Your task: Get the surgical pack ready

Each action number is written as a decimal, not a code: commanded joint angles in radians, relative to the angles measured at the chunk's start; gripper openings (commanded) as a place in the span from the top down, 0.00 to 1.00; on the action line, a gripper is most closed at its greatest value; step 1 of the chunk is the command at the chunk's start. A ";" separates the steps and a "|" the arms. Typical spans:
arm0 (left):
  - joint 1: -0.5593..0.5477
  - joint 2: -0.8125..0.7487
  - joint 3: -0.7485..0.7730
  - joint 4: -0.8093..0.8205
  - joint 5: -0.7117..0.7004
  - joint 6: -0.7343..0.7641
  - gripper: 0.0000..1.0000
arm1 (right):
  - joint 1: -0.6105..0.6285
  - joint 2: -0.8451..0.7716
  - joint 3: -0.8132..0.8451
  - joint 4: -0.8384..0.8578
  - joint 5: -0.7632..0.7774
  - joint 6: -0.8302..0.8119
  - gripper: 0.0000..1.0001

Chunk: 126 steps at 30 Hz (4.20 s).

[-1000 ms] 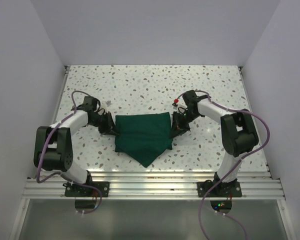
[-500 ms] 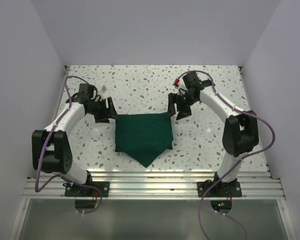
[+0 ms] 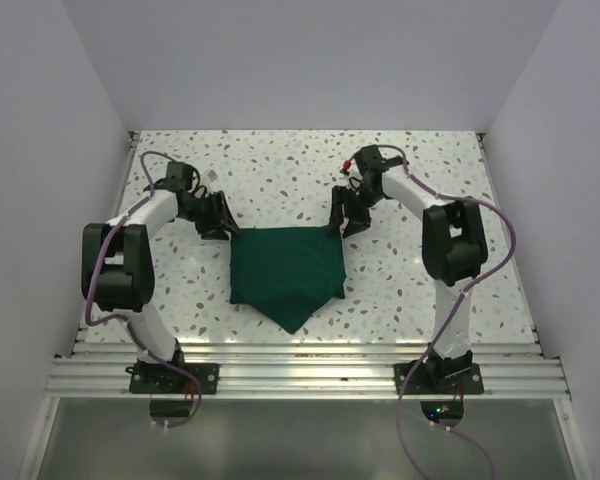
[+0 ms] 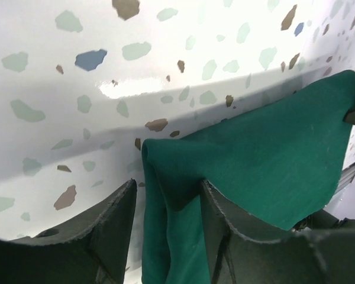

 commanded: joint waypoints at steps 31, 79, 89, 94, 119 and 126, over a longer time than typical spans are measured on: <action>0.132 -0.008 -0.013 0.124 0.111 -0.039 0.69 | -0.112 0.004 -0.004 0.134 -0.115 0.102 0.79; -0.066 -0.743 -0.282 -0.107 -0.144 0.005 0.44 | 0.043 -0.247 -0.765 0.692 -0.260 0.581 0.96; -0.153 -0.751 -0.262 -0.070 -0.186 -0.022 0.40 | -0.070 0.095 -0.138 0.335 -0.228 0.376 0.86; -0.357 -0.640 -0.159 -0.075 -0.327 -0.047 0.39 | -0.118 0.041 -0.153 0.279 -0.190 0.299 0.53; -0.986 0.047 0.207 -0.406 -1.054 -0.160 0.29 | -0.144 -0.581 -0.711 0.198 -0.118 0.152 0.13; -0.992 0.070 0.192 -0.406 -1.133 -0.170 0.40 | -0.144 -0.619 -0.754 0.202 -0.121 0.144 0.10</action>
